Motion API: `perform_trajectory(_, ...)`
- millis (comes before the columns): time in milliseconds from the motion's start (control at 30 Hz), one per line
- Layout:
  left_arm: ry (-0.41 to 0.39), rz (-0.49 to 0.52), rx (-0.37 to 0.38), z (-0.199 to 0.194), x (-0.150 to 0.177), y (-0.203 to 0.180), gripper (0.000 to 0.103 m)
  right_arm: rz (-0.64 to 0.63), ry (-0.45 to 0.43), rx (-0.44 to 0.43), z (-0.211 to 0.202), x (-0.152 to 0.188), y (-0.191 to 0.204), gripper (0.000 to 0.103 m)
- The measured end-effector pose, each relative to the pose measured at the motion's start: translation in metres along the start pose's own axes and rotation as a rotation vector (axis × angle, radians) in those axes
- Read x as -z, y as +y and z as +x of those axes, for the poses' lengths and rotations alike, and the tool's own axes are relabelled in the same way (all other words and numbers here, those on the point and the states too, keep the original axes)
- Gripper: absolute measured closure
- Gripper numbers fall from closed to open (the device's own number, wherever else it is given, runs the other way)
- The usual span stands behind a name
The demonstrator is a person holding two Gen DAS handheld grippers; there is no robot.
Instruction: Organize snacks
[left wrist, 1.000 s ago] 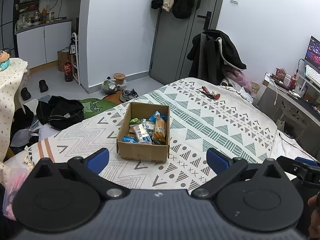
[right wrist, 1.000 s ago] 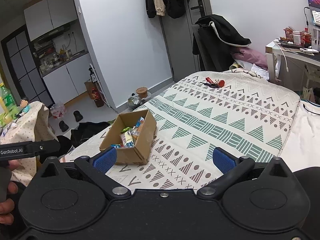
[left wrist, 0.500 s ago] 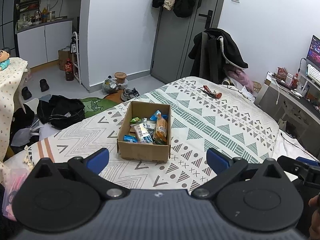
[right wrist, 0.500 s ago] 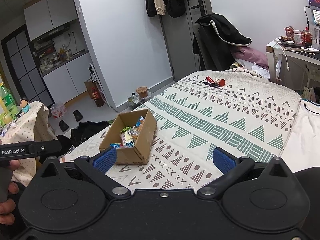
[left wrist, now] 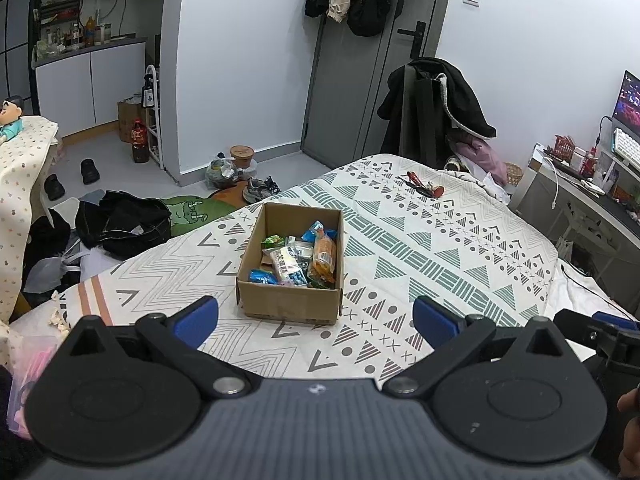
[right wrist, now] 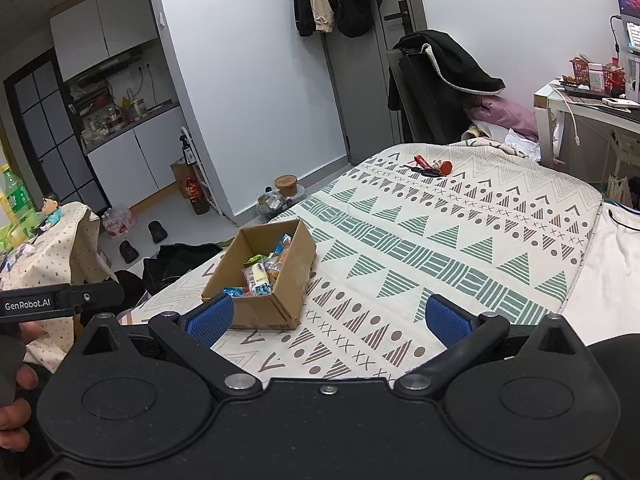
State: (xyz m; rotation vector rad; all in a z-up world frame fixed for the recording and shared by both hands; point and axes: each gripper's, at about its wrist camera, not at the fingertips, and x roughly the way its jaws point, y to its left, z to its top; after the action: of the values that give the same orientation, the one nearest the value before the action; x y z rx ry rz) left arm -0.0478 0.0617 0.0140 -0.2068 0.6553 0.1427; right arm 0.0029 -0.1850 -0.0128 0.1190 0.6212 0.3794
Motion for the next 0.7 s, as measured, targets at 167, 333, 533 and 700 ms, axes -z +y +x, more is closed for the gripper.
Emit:
perform_trajectory(167, 0.001, 0.002, -0.001, 0.0, 0.0003, 0.0, 0.0, 0.002, 0.003, 0.0, 0.0004, 0.0001, -0.0003, 0.0)
perform_trajectory(333, 0.0, 0.003, 0.0, -0.0002, 0.0005, 0.0002, 0.0, 0.003, 0.002, 0.001, 0.0003, 0.0007, -0.0003, 0.0)
perform_trajectory(533, 0.001, 0.002, 0.0, -0.0002, 0.0011, 0.0001, 0.0, 0.001, 0.002, -0.001, 0.0001, 0.0004, -0.0003, 0.0)
perform_trajectory(700, 0.0, 0.001, 0.0, -0.0003, 0.0006, -0.0002, 0.0, 0.001, 0.002, -0.001, 0.0001, 0.0012, -0.0005, 0.0)
